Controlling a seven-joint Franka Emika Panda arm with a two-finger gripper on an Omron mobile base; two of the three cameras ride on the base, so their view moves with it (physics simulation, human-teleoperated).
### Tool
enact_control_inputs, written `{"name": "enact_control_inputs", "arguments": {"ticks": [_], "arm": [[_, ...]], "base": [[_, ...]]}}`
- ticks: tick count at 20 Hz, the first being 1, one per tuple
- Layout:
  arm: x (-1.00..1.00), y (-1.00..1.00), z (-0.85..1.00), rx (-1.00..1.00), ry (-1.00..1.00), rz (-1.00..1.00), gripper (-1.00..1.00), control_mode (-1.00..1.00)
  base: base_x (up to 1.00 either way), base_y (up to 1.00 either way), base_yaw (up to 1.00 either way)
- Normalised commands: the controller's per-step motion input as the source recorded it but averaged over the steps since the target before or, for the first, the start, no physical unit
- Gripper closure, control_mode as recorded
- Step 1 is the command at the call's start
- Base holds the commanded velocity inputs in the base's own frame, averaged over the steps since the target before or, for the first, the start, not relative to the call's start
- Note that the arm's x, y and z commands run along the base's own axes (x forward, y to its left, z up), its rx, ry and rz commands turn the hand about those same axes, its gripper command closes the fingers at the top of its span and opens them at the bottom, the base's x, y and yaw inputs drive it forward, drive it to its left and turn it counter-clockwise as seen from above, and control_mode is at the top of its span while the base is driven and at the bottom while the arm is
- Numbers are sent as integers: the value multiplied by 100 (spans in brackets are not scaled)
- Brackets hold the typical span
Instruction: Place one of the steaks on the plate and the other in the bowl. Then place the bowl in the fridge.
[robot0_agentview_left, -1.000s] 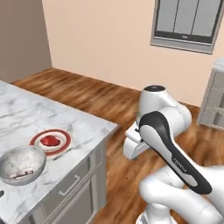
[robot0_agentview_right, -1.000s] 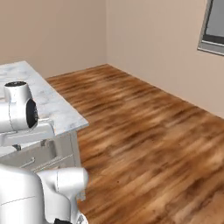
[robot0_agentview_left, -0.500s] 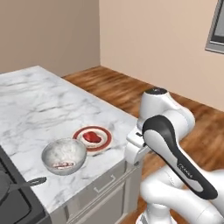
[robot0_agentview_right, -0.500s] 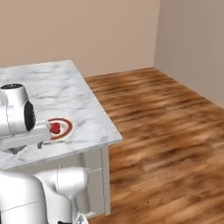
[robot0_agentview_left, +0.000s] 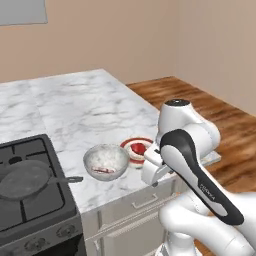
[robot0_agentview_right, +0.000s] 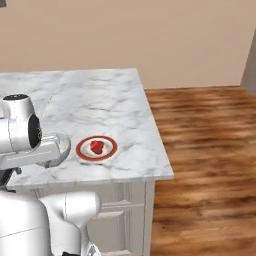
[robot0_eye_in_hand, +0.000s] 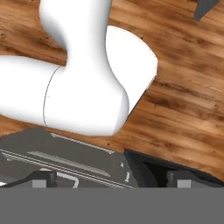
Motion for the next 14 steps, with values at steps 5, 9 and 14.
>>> {"name": "enact_control_inputs", "arguments": {"ticks": [5,9,14], "arm": [[0,0,0,0,0,0,-100,100],[0,0,0,0,0,0,-100,100],[0,0,0,0,0,0,-100,100]], "base": [[1,19,41],[3,30,3],[4,49,-17]]}}
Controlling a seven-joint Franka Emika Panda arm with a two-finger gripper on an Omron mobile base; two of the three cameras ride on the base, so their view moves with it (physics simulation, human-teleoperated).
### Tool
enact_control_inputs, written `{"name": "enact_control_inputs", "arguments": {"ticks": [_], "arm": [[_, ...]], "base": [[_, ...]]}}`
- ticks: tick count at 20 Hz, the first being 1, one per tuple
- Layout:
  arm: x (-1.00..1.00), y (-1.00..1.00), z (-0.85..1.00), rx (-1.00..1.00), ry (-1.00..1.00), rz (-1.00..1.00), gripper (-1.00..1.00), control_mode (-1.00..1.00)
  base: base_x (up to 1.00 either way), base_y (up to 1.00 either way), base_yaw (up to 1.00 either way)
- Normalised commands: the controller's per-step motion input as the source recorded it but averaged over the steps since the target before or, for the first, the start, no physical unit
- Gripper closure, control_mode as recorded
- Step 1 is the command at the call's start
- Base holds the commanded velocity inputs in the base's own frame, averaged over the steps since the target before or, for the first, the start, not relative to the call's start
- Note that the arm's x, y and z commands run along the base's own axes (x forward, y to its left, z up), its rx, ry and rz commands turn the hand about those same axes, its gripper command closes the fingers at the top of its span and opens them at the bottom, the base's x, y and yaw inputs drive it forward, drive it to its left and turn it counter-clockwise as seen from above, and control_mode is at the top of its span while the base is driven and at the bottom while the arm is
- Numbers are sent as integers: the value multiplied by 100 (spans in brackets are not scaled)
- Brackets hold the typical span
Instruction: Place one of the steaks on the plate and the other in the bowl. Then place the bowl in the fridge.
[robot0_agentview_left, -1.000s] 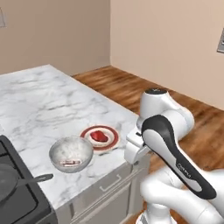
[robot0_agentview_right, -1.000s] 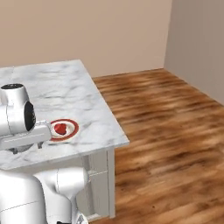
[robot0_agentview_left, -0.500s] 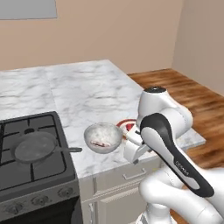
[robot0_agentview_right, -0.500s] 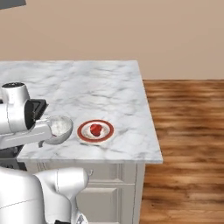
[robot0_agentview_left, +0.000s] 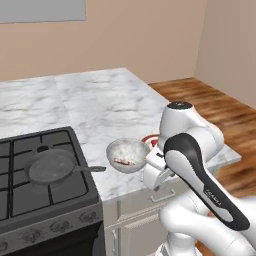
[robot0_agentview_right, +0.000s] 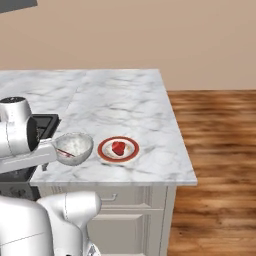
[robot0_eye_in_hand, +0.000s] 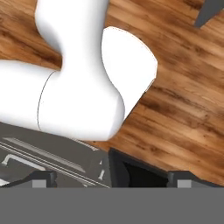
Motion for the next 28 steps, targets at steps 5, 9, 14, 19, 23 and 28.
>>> {"name": "enact_control_inputs", "arguments": {"ticks": [5,9,14,19,23,28], "arm": [[19,6,1,0,-4,-11,-100,-100],[18,28,17,-3,8,-52,-100,-100],[6,-70,12,16,21,-51,-100,-100],[32,-92,0,0,21,-54,-100,-100],[45,-19,0,1,2,-35,-100,-100],[80,23,0,-5,3,-10,-100,-100]], "base": [[0,6,-3],[0,0,0],[0,0,0],[0,0,0],[0,0,0],[0,0,0]]}}
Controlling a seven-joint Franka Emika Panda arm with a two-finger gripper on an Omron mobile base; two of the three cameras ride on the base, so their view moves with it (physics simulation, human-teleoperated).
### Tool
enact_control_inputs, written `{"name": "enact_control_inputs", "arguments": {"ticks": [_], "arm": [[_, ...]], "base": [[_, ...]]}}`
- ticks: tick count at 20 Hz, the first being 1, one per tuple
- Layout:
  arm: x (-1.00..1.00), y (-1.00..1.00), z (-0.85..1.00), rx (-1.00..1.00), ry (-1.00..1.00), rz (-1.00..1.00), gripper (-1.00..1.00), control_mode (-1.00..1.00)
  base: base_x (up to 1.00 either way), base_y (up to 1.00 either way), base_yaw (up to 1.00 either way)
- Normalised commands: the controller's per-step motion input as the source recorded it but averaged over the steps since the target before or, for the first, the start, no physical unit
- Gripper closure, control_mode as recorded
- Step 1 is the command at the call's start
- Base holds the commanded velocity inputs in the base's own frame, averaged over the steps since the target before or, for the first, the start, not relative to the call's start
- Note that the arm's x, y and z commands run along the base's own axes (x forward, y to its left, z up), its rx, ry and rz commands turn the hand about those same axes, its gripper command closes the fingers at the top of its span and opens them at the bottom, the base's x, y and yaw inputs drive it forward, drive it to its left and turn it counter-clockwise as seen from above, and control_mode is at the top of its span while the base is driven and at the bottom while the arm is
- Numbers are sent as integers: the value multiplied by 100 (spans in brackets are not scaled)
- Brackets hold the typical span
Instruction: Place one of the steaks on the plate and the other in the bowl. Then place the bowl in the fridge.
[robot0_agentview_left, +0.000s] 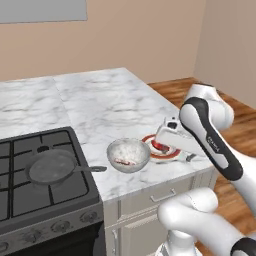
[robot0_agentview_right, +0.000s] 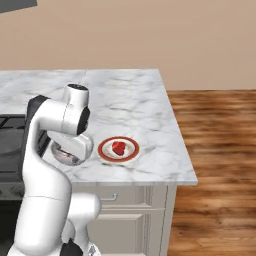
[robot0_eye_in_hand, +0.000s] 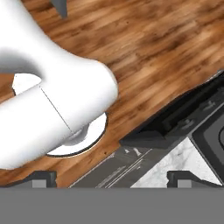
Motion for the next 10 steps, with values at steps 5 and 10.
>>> {"name": "enact_control_inputs", "arguments": {"ticks": [5,10], "arm": [[100,6,-15,-12,-4,-8,-100,-100],[94,0,-28,-5,-5,-9,-100,-100]], "base": [[0,0,0],[0,0,0]]}}
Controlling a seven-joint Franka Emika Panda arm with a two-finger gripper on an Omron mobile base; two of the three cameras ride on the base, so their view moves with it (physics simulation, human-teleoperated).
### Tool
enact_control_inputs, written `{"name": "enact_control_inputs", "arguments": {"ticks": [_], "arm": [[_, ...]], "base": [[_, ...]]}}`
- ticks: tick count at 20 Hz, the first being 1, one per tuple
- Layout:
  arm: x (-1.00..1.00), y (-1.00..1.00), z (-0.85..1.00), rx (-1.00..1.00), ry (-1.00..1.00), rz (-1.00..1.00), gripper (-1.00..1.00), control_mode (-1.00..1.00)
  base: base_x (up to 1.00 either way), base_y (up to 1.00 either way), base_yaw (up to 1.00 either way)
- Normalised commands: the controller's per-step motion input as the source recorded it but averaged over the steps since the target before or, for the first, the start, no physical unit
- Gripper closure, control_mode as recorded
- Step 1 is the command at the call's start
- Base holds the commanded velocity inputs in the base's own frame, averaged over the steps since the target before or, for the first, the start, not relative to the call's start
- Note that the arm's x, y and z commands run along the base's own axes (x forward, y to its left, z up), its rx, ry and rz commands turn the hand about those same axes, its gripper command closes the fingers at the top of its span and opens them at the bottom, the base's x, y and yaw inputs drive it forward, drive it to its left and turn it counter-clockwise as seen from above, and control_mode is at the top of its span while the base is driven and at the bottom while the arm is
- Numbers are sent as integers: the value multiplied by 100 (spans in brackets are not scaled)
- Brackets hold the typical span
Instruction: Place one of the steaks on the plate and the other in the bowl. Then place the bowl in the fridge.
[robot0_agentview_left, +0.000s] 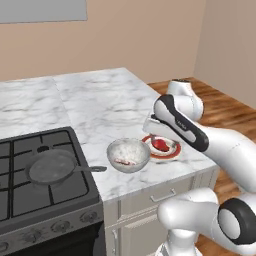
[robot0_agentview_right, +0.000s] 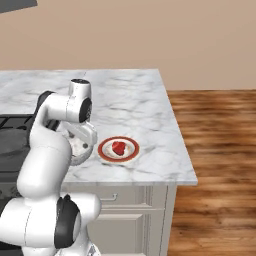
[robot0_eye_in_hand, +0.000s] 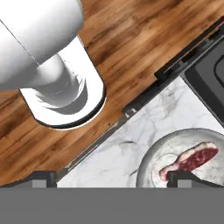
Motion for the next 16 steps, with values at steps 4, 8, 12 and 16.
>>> {"name": "enact_control_inputs", "arguments": {"ticks": [4,8,12,16], "arm": [[72,0,-50,0,-17,-8,-100,-100],[49,0,-56,0,-13,-10,-100,-100],[27,1,-32,0,1,-5,-100,-100],[0,1,-26,1,4,0,-100,-100]], "base": [[0,0,0],[0,0,0],[0,0,0],[0,0,0]]}}
